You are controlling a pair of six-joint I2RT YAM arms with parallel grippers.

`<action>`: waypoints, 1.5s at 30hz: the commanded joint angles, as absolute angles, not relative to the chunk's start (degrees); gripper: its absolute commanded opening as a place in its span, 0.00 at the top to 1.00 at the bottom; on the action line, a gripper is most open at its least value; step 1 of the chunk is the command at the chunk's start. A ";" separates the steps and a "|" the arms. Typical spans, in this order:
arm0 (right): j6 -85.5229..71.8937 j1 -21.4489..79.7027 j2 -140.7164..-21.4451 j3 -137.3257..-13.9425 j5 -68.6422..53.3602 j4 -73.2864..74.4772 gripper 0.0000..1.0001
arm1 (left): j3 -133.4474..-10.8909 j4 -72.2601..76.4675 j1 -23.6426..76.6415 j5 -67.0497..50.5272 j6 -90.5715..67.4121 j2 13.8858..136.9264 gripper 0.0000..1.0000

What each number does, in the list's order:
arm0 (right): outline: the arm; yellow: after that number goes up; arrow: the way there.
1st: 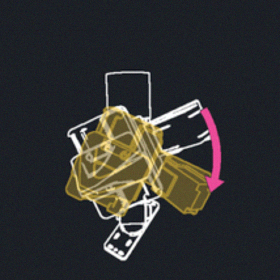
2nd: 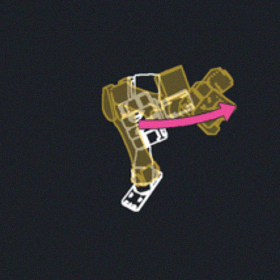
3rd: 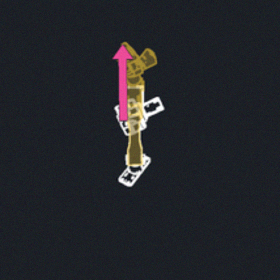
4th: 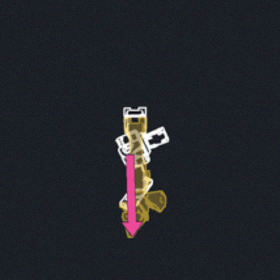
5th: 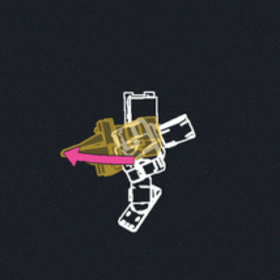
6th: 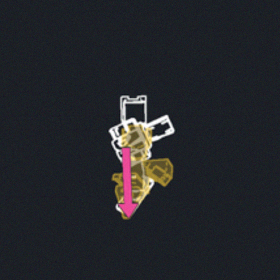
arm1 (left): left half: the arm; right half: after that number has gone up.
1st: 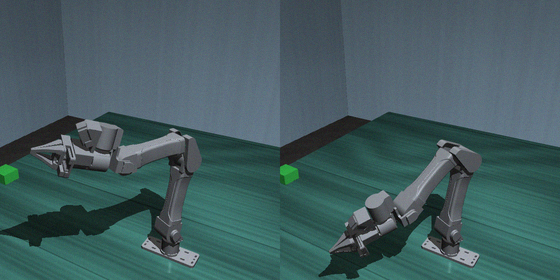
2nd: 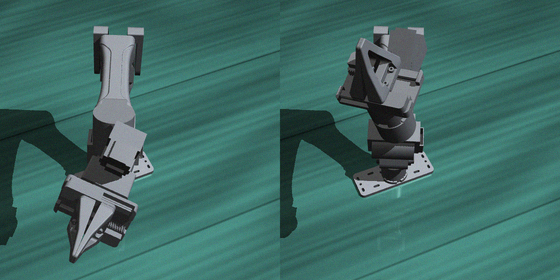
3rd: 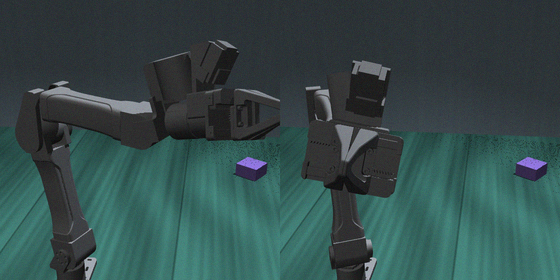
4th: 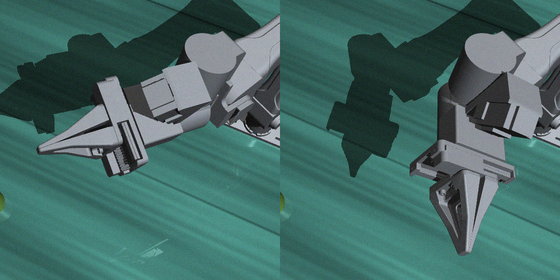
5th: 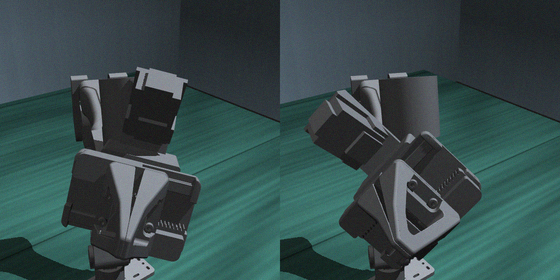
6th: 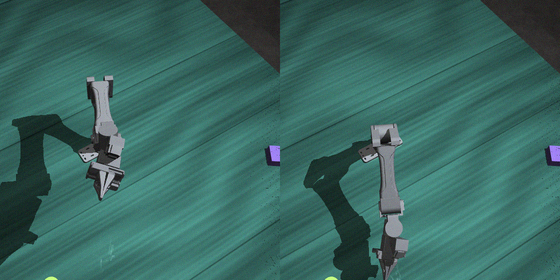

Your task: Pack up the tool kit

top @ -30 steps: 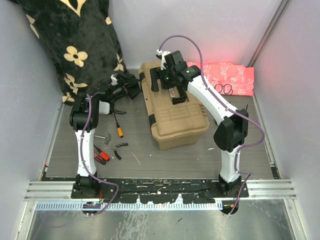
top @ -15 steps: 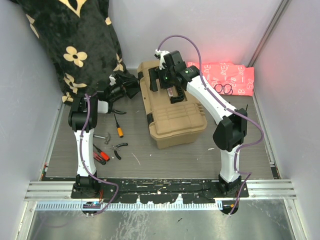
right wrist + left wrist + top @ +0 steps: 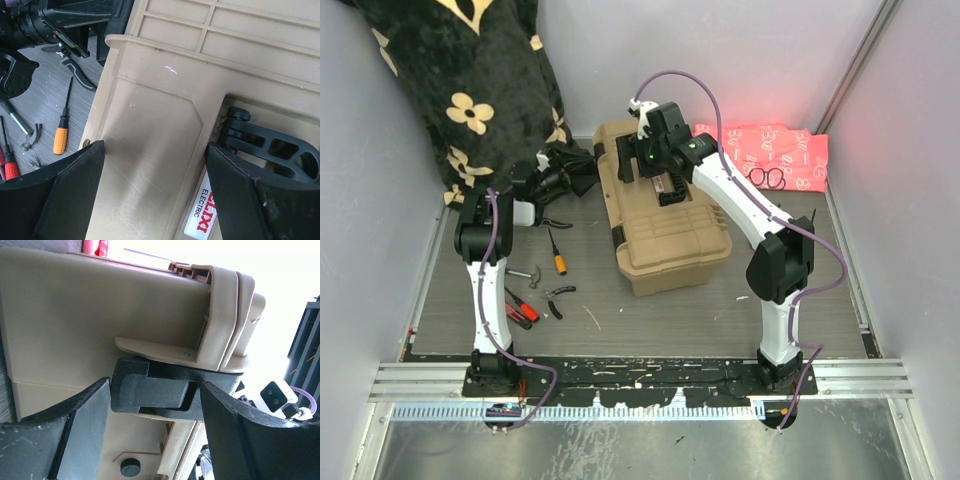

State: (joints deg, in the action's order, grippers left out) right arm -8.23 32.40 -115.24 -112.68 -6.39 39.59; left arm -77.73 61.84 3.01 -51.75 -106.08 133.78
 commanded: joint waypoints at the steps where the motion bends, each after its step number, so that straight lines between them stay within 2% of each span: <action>1: -10.11 34.27 -126.25 -103.63 -8.70 58.14 0.16 | -81.21 82.00 0.41 -49.04 -115.03 114.88 0.31; 20: -14.24 31.53 -125.41 -93.92 -3.84 57.21 0.24 | -76.75 81.97 -0.52 -50.20 -115.31 108.31 0.32; 31: -14.20 31.21 -123.87 -89.00 -4.71 54.43 0.25 | -74.04 81.91 -0.66 -51.29 -114.48 104.93 0.31; 37: -13.80 31.17 -123.16 -87.42 -4.98 53.69 0.25 | -70.59 81.91 -1.37 -55.72 -111.26 102.62 0.14; 39: -13.67 31.20 -122.94 -86.93 -5.14 53.39 0.24 | -68.72 81.91 -1.75 -57.55 -109.50 101.81 0.05; 42: -13.62 31.20 -122.83 -86.41 -5.44 52.79 0.24 | -65.05 81.91 -1.76 -59.05 -107.71 101.40 0.00; 45: -13.65 31.21 -122.65 -85.99 -5.83 52.56 0.25 | -61.36 81.91 -1.70 -59.78 -105.66 101.66 0.02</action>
